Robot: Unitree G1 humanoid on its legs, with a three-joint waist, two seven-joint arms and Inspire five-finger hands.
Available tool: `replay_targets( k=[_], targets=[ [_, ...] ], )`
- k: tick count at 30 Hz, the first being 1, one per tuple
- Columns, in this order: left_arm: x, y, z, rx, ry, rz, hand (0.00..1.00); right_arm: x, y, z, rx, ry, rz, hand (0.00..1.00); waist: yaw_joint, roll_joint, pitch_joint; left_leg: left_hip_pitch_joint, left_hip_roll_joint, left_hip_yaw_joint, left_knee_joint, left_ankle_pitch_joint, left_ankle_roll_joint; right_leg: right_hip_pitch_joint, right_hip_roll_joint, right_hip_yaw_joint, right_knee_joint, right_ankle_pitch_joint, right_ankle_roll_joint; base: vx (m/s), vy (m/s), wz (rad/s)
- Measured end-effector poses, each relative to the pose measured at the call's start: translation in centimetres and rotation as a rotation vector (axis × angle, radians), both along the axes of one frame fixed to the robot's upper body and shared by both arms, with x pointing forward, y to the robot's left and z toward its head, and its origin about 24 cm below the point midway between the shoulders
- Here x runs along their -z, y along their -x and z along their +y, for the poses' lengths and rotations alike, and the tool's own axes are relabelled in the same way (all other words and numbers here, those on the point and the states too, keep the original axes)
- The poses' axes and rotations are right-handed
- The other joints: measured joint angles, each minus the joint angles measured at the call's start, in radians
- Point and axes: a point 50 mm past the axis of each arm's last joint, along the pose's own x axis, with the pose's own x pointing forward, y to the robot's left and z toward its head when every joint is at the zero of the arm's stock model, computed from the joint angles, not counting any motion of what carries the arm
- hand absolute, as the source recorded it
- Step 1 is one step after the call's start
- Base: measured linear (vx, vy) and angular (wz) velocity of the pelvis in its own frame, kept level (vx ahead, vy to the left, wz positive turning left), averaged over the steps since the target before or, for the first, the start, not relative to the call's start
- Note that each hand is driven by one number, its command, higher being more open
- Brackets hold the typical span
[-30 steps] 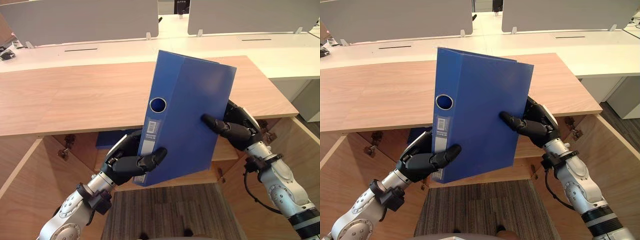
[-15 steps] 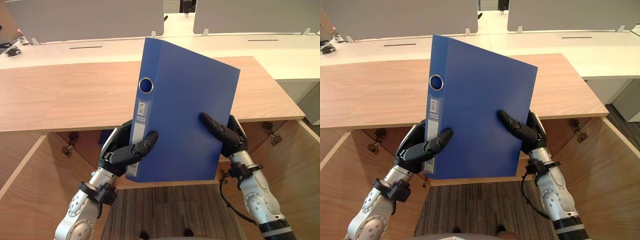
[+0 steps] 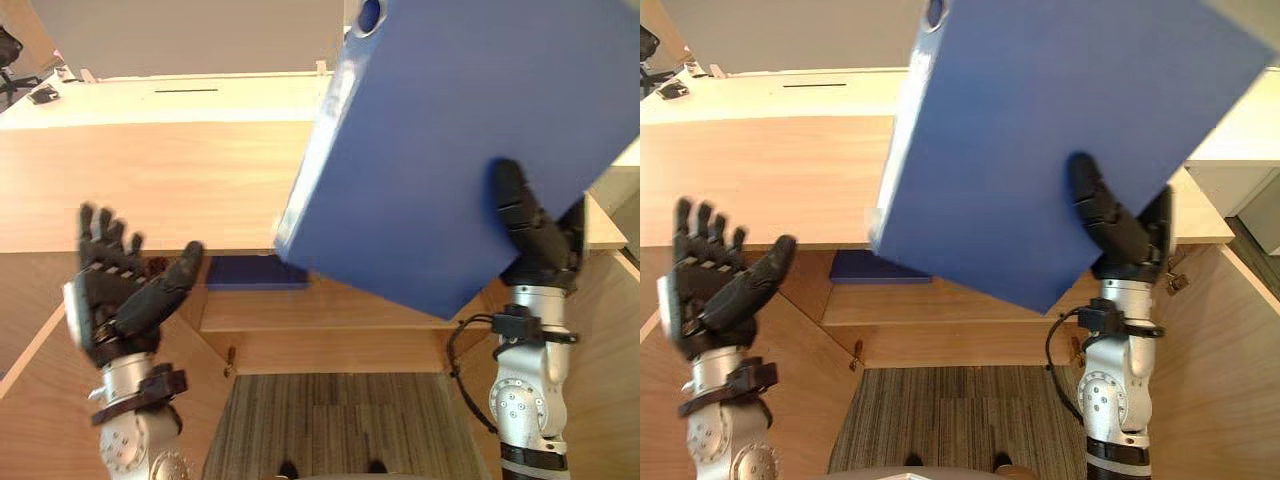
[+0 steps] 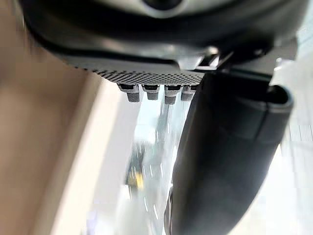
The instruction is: Walk over to the cabinet, pick up the folder, carry it to the office cabinet, place the folder inside the office cabinet, then close the office cabinet door
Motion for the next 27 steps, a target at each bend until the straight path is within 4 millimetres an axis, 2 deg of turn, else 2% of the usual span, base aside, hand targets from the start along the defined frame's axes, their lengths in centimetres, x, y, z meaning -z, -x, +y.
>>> replay_targets(
  k=[2,3,5,10,11,14,15,17,18,20,22,23,27],
  targets=[
    [2.0,0.5,0.1,-0.027,0.003,0.107,1.0,0.0,0.0,0.1,0.012,0.021,0.008,0.0,0.0,-0.001,-0.008,-0.006,-0.001,-0.014,-0.005,0.003,0.0,0.003,-0.001,-0.012,-0.002,0.0,0.0,-0.03,-0.029,0.2],
    [3.6,0.6,0.0,-0.026,0.0,0.196,1.0,0.0,-0.1,0.4,0.007,0.042,0.014,0.0,0.0,-0.001,-0.008,-0.01,-0.002,-0.023,-0.005,0.006,0.0,0.002,-0.003,-0.022,-0.003,0.0,0.0,-0.03,-0.024,0.18],
    [5.1,0.7,-0.1,-0.024,0.012,0.265,1.0,0.1,-0.2,0.9,-0.009,0.055,0.019,0.0,0.0,-0.001,-0.008,-0.013,-0.002,-0.025,-0.005,0.008,0.0,0.001,-0.003,-0.024,-0.003,0.0,0.0,-0.04,-0.024,0.09],
    [12.9,2.6,-2.1,0.068,0.114,0.634,1.0,0.6,-0.8,4.8,-0.165,0.117,0.047,0.0,-0.003,-0.002,-0.012,-0.031,-0.002,-0.027,-0.006,0.016,-0.004,-0.018,-0.003,-0.026,-0.004,0.0,0.0,-0.05,-0.022,0.01],
    [14.7,3.3,-2.8,0.106,0.13,0.734,1.0,1.0,-1.0,6.0,-0.217,0.147,0.066,0.0,-0.004,-0.005,-0.013,-0.038,-0.002,-0.027,-0.006,0.02,-0.002,-0.026,-0.003,-0.026,-0.002,0.0,0.0,0.0,0.0,0.0],
    [18.1,5.1,-3.8,0.183,0.141,0.94,1.0,2.8,-1.4,8.9,-0.345,0.25,0.143,0.0,-0.002,-0.014,-0.013,-0.062,-0.001,-0.027,0.0,0.025,-0.004,-0.054,-0.003,-0.025,0.006,0.001,0.0,0.0,0.0,0.0],
    [18.6,5.3,-3.8,0.194,0.133,0.972,1.0,3.2,-1.5,9.6,-0.369,0.272,0.155,0.0,-0.002,-0.016,-0.005,-0.077,0.0,-0.027,0.007,0.025,-0.004,-0.064,-0.003,-0.025,0.013,0.001,0.0,-0.04,-0.01,0.04],
    [19.8,3.9,-3.3,0.254,0.066,1.053,1.0,3.6,-2.7,12.5,-0.461,0.397,0.159,0.0,-0.001,-0.02,0.083,-0.209,0.016,-0.027,0.186,-0.034,-0.007,-0.153,-0.004,-0.016,0.084,0.0,-0.001,-0.11,-0.019,-0.06],
    [20.0,3.3,-3.2,0.27,0.044,1.066,1.0,3.6,-3.2,13.3,-0.484,0.433,0.155,0.0,-0.001,-0.018,0.106,-0.258,0.024,-0.026,0.242,-0.054,-0.006,-0.188,-0.001,-0.01,0.106,0.0,-0.002,-0.23,-0.025,-0.18],
    [20.0,1.3,-3.0,0.29,0.014,1.066,1.0,3.6,-4.2,15.2,-0.52,0.587,0.142,0.0,0.003,0.002,0.2,-0.373,0.053,-0.026,0.39,-0.103,-0.003,-0.268,0.013,-0.004,0.174,-0.009,-0.014,-0.24,0.0,-0.14],
    [19.8,0.3,-3.0,0.302,-0.022,1.061,1.0,4.1,-4.4,16.8,-0.54,0.709,0.14,0.0,0.006,0.019,0.257,-0.477,0.078,-0.024,0.513,-0.155,-0.005,-0.37,0.024,0.006,0.28,-0.042,-0.018,-0.24,0.064,-0.18],
    [19.7,0.0,-3.1,0.303,-0.024,1.057,1.0,4.3,-4.5,17.1,-0.54,0.739,0.145,0.0,0.007,0.022,0.268,-0.506,0.082,-0.023,0.542,-0.17,-0.005,-0.404,0.024,0.01,0.315,-0.054,-0.018,-0.2,0.084,-0.23],
    [18.0,-3.9,-3.6,0.32,-0.068,0.946,1.0,5.4,-6.1,17.0,-0.475,0.851,0.21,0.0,0.024,0.062,0.341,-0.688,0.089,-0.019,0.706,-0.208,0.012,-0.618,0.009,0.034,0.527,-0.111,-0.012,-0.16,0.053,-0.13]
  ],
)
